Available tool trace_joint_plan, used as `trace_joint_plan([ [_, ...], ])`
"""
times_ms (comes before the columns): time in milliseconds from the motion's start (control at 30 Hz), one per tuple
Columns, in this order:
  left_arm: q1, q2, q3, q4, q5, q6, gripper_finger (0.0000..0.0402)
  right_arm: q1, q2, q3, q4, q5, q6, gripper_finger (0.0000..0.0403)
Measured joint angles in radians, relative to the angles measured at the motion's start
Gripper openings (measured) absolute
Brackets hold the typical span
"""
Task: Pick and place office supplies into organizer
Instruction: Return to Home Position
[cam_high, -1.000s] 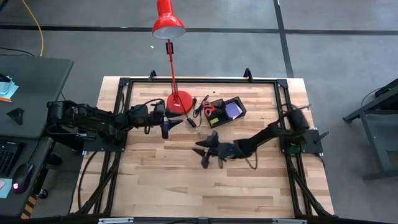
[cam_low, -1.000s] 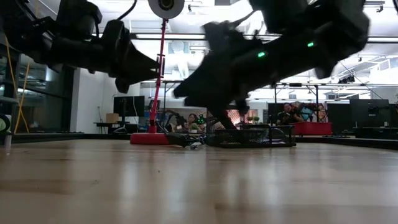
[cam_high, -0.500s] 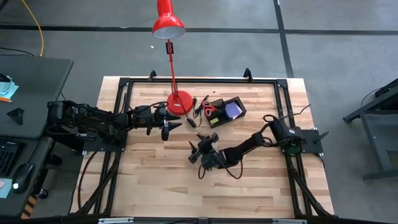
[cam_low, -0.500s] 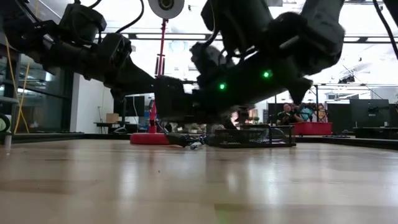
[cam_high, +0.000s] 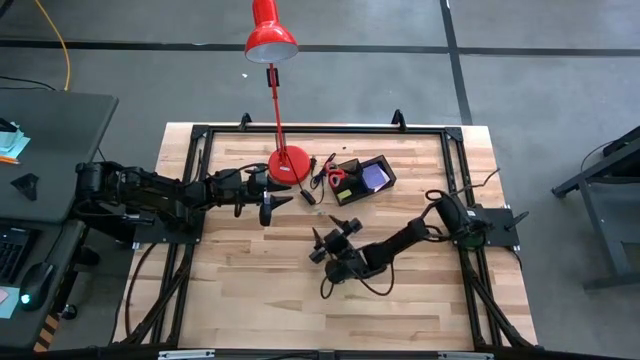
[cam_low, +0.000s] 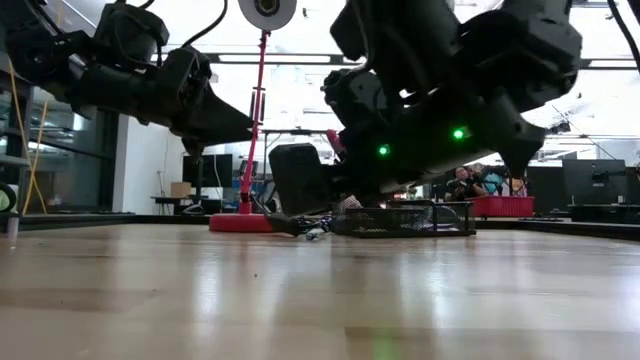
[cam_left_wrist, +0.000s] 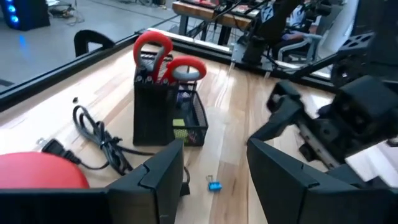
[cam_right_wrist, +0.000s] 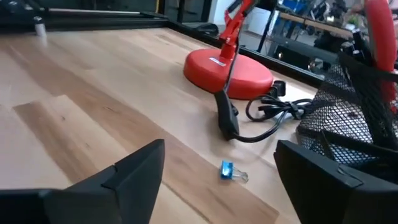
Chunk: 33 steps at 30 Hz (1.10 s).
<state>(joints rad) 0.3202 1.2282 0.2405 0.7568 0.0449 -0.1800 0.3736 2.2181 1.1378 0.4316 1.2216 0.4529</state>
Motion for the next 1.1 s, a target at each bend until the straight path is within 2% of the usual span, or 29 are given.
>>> trace_joint_plan([
  [200, 0.000, 0.000, 0.000, 0.011, 0.015, 0.010, 0.0168, -0.042, 0.000, 0.000, -0.014, -0.037, 0.062, 0.0318],
  [467, 0.000, 0.000, 0.000, 0.004, 0.033, 0.017, 0.0168, -0.130, 0.000, 0.000, -0.063, -0.232, 0.176, 0.0321],
  [767, 0.000, 0.000, 0.000, 0.001, 0.079, 0.018, 0.0168, -0.185, 0.000, 0.000, -0.125, -0.363, 0.231, 0.0320],
  [933, 0.000, 0.000, 0.000, -0.002, 0.097, 0.016, 0.0168, -0.185, 0.012, 0.001, -0.122, -0.357, 0.231, 0.0305],
  [1100, 0.000, 0.000, 0.000, 0.003, 0.097, 0.015, 0.0168, -0.185, 0.012, 0.002, -0.124, -0.377, 0.221, 0.0266],
])
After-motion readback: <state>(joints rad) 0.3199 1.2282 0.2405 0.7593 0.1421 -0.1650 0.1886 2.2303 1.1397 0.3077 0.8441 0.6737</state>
